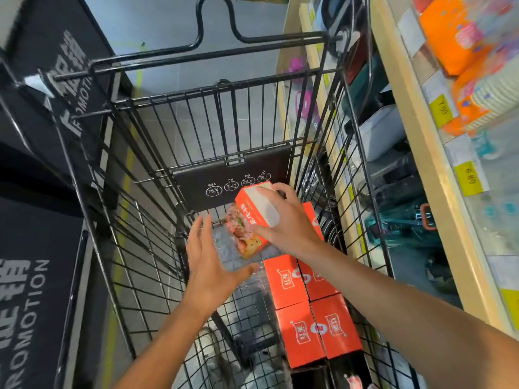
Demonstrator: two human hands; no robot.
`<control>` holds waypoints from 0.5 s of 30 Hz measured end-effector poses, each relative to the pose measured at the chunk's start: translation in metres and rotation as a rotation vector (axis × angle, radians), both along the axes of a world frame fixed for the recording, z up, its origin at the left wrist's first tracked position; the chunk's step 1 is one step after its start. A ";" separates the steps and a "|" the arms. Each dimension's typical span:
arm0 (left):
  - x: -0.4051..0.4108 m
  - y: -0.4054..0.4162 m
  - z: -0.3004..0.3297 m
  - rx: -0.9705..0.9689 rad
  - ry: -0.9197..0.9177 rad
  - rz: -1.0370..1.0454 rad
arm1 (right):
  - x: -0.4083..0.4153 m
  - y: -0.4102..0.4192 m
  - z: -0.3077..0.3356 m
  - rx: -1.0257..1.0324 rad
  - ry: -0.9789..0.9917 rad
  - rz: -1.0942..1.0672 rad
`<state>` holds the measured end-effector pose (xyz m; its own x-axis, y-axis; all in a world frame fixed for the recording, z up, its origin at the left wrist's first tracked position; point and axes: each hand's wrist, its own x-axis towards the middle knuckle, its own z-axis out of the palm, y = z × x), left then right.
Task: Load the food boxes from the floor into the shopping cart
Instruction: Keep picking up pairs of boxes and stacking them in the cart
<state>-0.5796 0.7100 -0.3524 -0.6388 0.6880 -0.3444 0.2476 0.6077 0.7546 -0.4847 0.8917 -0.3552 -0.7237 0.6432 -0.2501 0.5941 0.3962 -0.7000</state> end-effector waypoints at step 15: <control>0.010 -0.039 0.013 0.155 0.020 0.046 | 0.026 -0.041 -0.098 0.469 -0.383 -0.081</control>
